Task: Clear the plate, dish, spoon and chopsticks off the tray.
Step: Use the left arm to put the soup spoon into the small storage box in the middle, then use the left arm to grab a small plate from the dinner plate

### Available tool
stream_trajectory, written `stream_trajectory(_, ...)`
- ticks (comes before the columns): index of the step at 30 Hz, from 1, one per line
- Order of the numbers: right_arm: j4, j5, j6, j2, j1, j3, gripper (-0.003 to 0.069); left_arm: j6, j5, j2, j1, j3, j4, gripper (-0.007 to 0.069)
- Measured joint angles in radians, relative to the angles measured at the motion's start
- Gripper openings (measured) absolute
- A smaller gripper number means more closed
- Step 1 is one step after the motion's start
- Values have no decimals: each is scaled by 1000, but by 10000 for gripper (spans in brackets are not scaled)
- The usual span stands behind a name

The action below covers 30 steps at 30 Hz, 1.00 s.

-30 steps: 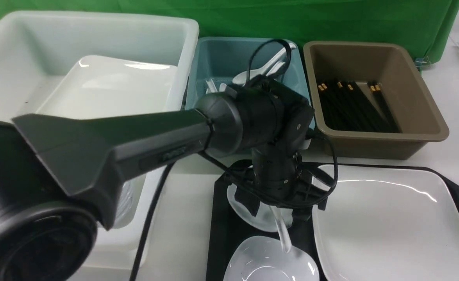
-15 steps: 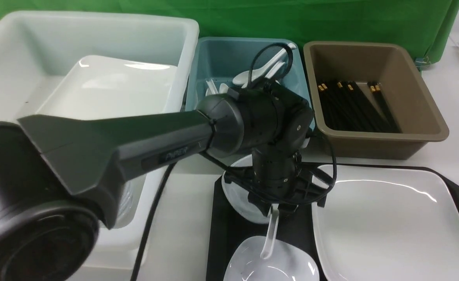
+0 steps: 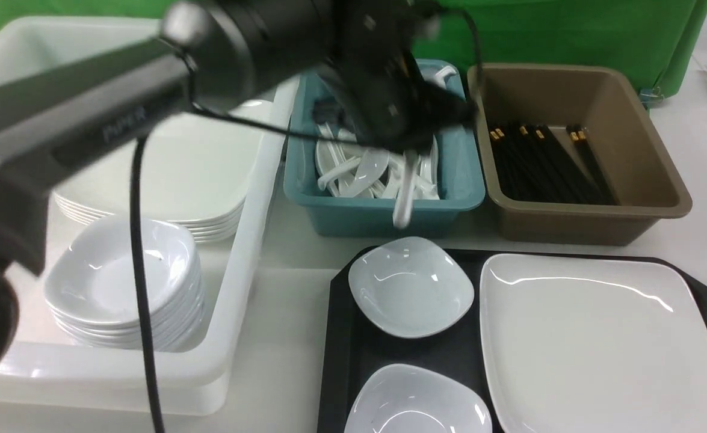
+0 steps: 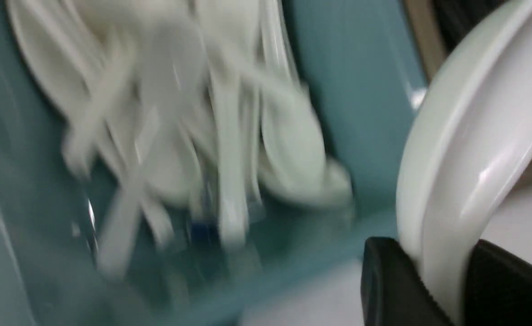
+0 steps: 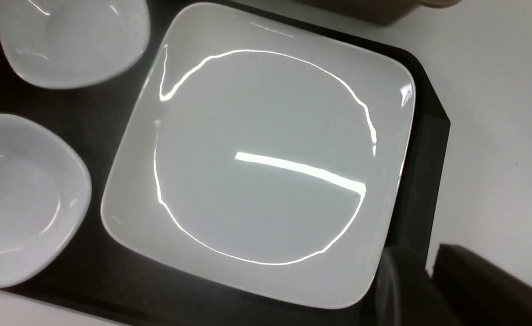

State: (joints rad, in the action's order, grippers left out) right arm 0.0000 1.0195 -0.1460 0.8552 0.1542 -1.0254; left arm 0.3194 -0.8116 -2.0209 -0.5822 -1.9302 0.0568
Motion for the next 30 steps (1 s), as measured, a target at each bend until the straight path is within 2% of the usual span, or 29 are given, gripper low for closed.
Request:
stream_trajectory(2,0,0,0,0,0,2,143,-26,109,-36,62,-37,-51,175)
stream_trajectory(8,0,-2,0,0,0,2,144,-34,228,-100,131,-49,-83,184)
stream_trajectory(11,0,-3,0,0,0,2,148,-36,229,-122,146,-49,-97,265)
stream_trajectory(12,0,-3,0,0,0,2,150,-36,227,-126,151,-49,-103,308)
stream_trajectory(13,0,-3,0,0,0,2,155,-36,212,-126,152,-49,-111,400)
stream_trajectory(15,0,-3,0,0,0,2,160,-36,181,-121,153,-49,-117,483)
stream_trajectory(16,0,-3,0,0,0,2,161,-36,154,-115,153,-49,-118,514)
stream_trajectory(19,0,-3,0,0,0,2,165,-41,52,-88,153,-49,-135,543)
stream_trajectory(21,0,-3,0,0,0,2,168,-55,-25,-73,153,-49,-149,531)
stream_trajectory(22,0,-2,0,0,0,2,170,-91,-109,-47,153,-49,-174,492)
stream_trajectory(24,0,-2,0,0,0,2,171,-149,-222,-19,146,-49,-193,399)
stream_trajectory(25,0,-2,0,0,0,2,173,-208,-330,3,129,-49,-204,265)
stream_trajectory(27,0,-2,0,0,0,2,176,-272,-371,28,91,-27,-209,119)
stream_trajectory(28,0,-2,0,0,0,2,177,-297,-380,43,72,-7,-211,72)
stream_trajectory(30,0,0,0,0,0,2,178,-326,-387,66,29,46,-214,32)
